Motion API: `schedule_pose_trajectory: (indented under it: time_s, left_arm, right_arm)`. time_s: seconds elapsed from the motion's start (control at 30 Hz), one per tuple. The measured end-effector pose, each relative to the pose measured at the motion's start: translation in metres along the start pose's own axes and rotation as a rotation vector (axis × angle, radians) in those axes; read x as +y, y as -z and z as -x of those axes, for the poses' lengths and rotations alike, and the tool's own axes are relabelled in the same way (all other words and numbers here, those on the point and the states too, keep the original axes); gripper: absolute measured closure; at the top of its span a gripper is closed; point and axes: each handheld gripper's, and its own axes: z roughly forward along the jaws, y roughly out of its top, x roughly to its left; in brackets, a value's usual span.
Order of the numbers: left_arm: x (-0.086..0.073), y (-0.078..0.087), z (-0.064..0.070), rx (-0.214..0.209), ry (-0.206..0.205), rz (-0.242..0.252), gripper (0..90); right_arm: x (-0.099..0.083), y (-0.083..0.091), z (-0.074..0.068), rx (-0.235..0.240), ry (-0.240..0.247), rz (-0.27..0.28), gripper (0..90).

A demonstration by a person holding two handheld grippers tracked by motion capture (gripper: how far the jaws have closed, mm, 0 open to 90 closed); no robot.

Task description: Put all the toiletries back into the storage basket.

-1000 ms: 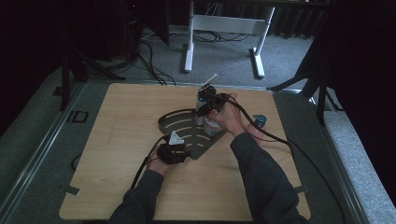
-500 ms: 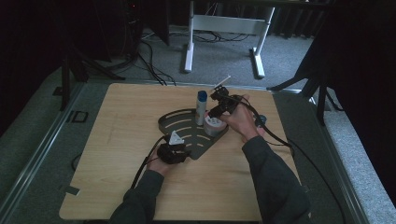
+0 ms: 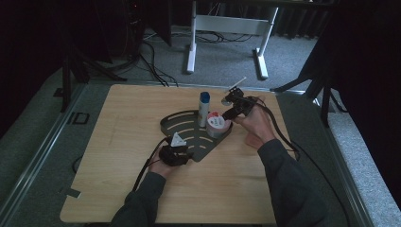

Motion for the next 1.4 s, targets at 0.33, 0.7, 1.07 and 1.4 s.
schedule_pose_trajectory:
  time_s: [0.33,0.7,1.07,1.4]
  left_arm:
    - [0.000,0.000,0.000,-0.002,0.001,0.002,60.2]
    - [-0.001,0.000,-0.001,-0.003,0.001,0.006,60.3]
    - [-0.001,0.000,-0.001,-0.003,0.005,0.010,60.4]
    - [-0.001,0.000,-0.001,-0.004,0.005,0.010,60.5]
  right_arm:
    - [-0.015,0.003,0.021,-0.020,-0.008,-0.015,25.1]
    - [-0.031,0.007,0.041,-0.033,-0.022,-0.033,25.7]
    - [-0.047,0.008,0.057,-0.032,-0.030,-0.059,27.4]
    - [-0.059,0.005,0.070,-0.024,-0.019,-0.113,28.9]
